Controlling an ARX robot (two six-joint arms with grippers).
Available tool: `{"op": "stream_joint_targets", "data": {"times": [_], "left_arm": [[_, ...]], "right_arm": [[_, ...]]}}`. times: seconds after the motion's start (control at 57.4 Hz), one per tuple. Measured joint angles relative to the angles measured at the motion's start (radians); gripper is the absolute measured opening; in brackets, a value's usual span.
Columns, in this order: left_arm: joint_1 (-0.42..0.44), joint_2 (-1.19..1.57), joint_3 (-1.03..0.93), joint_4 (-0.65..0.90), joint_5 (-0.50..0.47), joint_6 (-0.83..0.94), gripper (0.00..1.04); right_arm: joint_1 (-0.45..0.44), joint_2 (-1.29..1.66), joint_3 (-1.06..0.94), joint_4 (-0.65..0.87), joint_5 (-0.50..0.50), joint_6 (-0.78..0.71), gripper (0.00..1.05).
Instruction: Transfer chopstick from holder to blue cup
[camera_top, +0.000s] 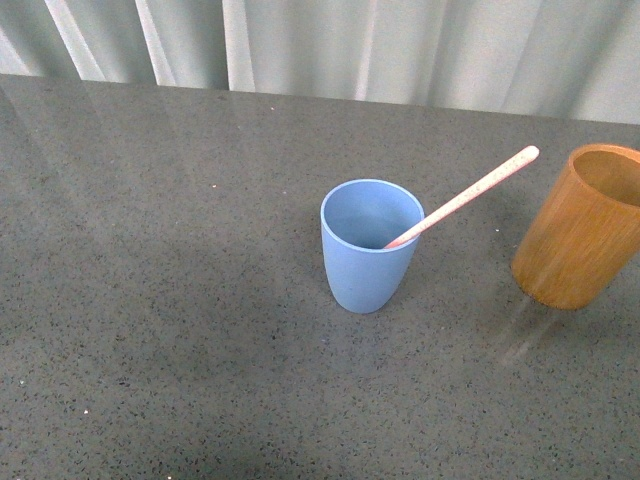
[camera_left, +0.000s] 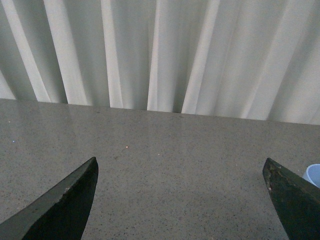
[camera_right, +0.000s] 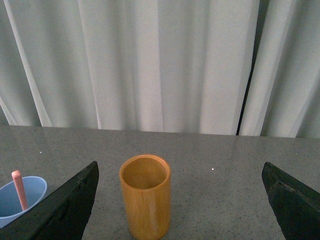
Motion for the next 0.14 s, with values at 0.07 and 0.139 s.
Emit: {"op": "stream_joint_targets", "data": {"times": [0.07, 0.139], "left_arm": [[0.0, 0.0, 0.0, 0.0, 0.0, 0.0, 0.98], [0.0, 0.0, 0.0, 0.0, 0.0, 0.0, 0.98]], "right_arm": [[0.0, 0.0, 0.0, 0.0, 0.0, 0.0, 0.95], [0.0, 0.0, 0.0, 0.0, 0.0, 0.0, 0.95]]}}
